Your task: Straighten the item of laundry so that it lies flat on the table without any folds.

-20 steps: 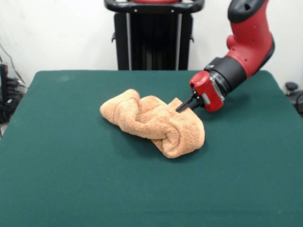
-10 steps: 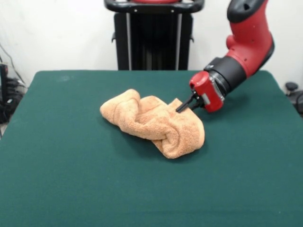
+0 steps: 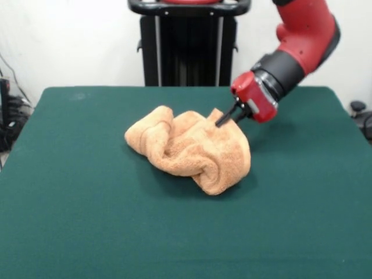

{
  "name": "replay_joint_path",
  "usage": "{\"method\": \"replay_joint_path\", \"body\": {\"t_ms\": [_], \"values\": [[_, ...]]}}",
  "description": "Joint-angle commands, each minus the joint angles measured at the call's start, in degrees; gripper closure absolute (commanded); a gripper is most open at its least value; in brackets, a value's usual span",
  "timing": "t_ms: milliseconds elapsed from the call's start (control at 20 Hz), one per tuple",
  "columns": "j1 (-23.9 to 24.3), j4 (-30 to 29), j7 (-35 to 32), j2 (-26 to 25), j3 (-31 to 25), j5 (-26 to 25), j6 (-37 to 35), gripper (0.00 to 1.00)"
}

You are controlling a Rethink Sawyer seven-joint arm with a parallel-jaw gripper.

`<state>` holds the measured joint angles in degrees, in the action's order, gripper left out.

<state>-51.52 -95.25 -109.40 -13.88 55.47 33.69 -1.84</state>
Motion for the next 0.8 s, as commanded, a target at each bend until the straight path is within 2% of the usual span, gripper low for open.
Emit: {"method": "replay_joint_path", "body": {"t_ms": [50, 300, 800], "values": [[6.61, -8.16, -3.79, 23.47, -12.1, -13.39, 5.99, 1.0], [10.09, -11.28, -1.53, 34.56, -12.57, -22.76, 3.32, 1.0], [15.0, -11.23, -3.01, 42.3, -15.27, -32.31, 1.64, 1.0]]}}
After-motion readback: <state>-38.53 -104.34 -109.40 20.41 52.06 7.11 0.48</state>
